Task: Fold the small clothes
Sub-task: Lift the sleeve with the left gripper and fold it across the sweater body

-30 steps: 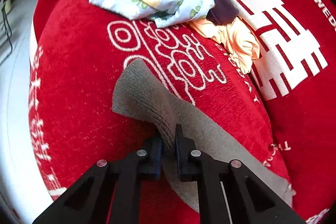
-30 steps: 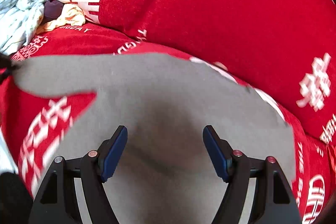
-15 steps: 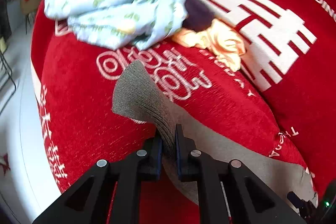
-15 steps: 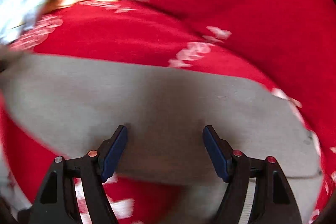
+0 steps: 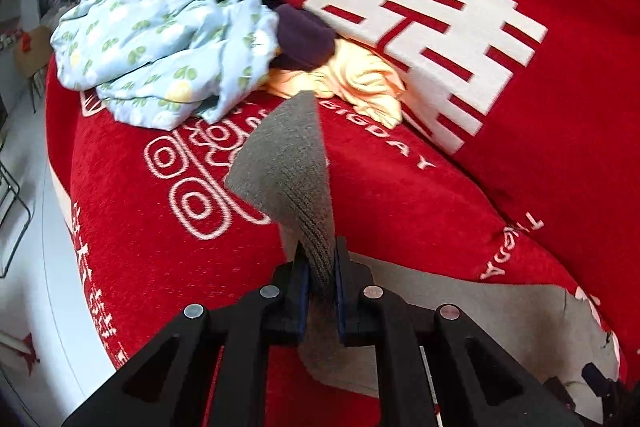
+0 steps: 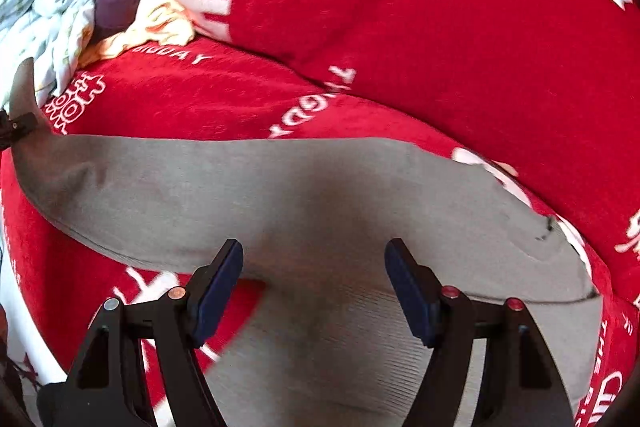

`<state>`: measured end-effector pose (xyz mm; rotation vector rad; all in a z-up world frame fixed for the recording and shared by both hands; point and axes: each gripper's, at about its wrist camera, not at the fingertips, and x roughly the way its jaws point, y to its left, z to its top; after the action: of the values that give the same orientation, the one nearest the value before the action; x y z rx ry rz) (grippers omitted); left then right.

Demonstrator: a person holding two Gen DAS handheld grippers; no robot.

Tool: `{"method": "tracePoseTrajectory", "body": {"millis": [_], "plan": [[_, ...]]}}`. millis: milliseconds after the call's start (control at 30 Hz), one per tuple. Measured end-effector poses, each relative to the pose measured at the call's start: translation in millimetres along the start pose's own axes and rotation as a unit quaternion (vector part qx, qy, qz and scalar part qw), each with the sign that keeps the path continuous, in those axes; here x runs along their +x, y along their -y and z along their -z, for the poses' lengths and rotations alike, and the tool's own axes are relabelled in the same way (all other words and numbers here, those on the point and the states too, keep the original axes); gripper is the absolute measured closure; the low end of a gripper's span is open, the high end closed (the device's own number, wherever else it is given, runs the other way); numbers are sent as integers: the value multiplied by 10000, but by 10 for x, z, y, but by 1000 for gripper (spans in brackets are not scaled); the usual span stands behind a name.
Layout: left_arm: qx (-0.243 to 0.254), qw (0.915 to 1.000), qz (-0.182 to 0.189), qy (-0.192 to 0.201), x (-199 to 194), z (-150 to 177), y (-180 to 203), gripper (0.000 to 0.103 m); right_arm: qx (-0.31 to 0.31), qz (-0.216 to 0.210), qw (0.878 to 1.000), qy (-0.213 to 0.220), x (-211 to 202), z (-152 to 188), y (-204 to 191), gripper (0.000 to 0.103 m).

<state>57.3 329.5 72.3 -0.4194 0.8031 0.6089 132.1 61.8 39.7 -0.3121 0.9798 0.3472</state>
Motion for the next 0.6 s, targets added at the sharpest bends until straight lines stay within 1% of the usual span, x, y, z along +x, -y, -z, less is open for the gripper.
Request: {"method": "tracePoseTrajectory", "body": {"millis": [200, 400, 500, 600], "plan": [[318, 9994, 28, -103, -43, 74, 386, 91, 211, 184, 9996, 30, -151, 213, 422, 27], [685, 9973, 66, -272, -72, 204, 820, 91, 675, 250, 9974, -11, -287, 440, 944, 27], [821, 9960, 56, -340, -101, 272, 1019, 91, 841, 241, 9962, 0, -343, 526, 1135, 27], [968, 9947, 51, -330, -177, 335, 1237, 91, 889, 246, 9957, 31, -389, 600, 1242, 27]]}}
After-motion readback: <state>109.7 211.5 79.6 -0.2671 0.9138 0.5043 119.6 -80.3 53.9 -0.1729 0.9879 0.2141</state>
